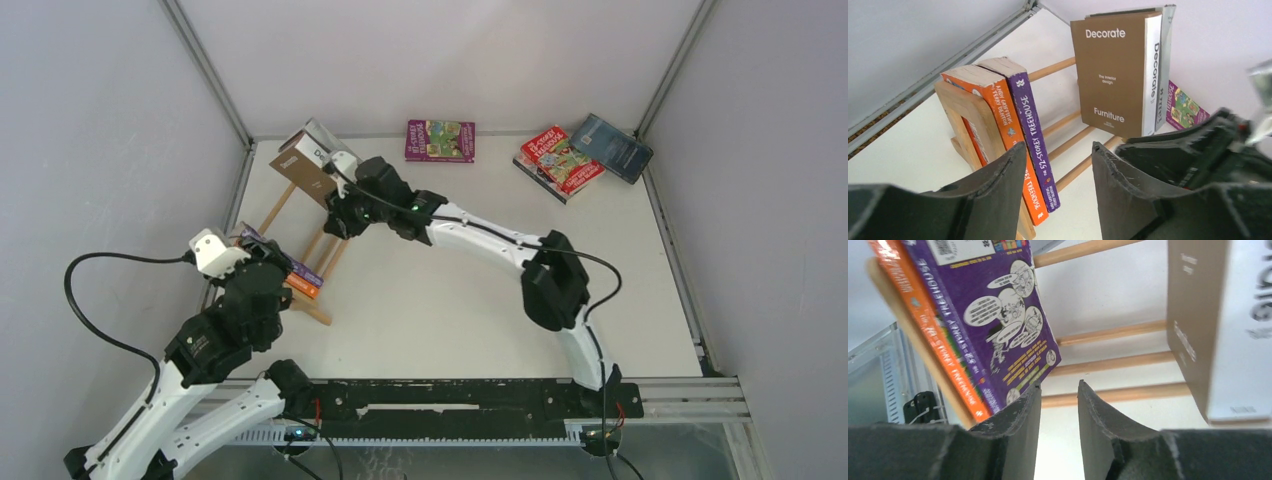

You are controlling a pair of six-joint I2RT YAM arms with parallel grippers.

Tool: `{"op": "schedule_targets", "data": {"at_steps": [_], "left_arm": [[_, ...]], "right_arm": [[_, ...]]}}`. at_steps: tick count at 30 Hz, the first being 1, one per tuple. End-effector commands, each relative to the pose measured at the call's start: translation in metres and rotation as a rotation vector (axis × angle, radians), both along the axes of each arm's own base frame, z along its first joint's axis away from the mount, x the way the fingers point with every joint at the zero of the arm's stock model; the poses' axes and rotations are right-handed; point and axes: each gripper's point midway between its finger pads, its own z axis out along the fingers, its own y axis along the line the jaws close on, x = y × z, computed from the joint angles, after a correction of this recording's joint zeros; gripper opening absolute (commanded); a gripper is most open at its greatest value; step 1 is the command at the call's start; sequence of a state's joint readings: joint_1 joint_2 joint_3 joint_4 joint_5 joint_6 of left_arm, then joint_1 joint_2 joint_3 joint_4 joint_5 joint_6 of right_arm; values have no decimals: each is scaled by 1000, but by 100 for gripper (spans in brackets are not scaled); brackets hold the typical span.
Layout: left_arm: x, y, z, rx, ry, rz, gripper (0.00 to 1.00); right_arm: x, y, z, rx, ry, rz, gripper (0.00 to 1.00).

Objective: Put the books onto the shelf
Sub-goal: Adjust the book on the shelf, then adjust the shelf at the center of the board.

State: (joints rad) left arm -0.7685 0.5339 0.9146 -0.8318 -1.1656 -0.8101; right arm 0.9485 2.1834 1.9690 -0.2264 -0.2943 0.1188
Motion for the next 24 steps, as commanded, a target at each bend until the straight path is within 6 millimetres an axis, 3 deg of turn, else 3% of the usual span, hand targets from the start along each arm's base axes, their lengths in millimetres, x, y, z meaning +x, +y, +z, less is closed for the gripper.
{"op": "schedule_targets", "data": {"at_steps": [1, 4, 7, 13, 16, 19, 24], "left_arm": [[6, -16, 21, -52, -32, -81, 58], [13, -32, 25, -65, -31, -142, 63], [23, -53, 25, -80, -31, -212, 70], [40, -93, 33, -120, -42, -340, 78], [44, -111, 42, -135, -58, -403, 80], [46, -132, 46, -126, -65, -478, 83], [45, -159, 46, -109, -51, -584, 86]], "right_arm": [[-9, -33, 73, 100, -44, -94, 44], [-12, -68, 84, 86, -11, -183, 49], [-5, -116, 96, 112, 42, -303, 52], [28, -217, 92, 173, 136, -574, 53], [42, -258, 89, 186, 146, -696, 55], [60, -290, 80, 178, 131, -814, 61], [94, -311, 68, 206, 165, -911, 62]]}}
